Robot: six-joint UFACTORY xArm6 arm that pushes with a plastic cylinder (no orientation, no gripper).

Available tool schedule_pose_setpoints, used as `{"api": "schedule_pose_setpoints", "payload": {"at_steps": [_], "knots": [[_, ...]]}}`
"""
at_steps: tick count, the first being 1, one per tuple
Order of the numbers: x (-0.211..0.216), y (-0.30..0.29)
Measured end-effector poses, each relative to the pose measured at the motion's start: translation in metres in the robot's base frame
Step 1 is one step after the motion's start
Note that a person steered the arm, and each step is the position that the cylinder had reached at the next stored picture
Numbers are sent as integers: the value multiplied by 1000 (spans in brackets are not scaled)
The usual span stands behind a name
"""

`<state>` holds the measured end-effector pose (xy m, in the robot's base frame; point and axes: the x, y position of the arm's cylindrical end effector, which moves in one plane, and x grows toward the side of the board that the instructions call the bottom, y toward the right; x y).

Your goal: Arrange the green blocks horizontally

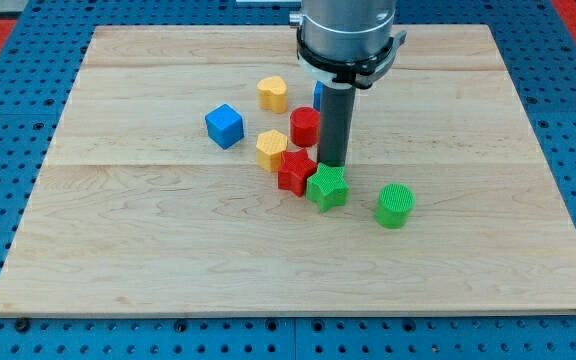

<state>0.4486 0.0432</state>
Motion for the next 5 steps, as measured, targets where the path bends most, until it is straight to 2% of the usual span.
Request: {"api": "schedule_pose_setpoints", "payload": {"at_steps": [2, 3, 4, 5], "knots": [[19, 42], [21, 28], [37, -47], [73, -80]]}}
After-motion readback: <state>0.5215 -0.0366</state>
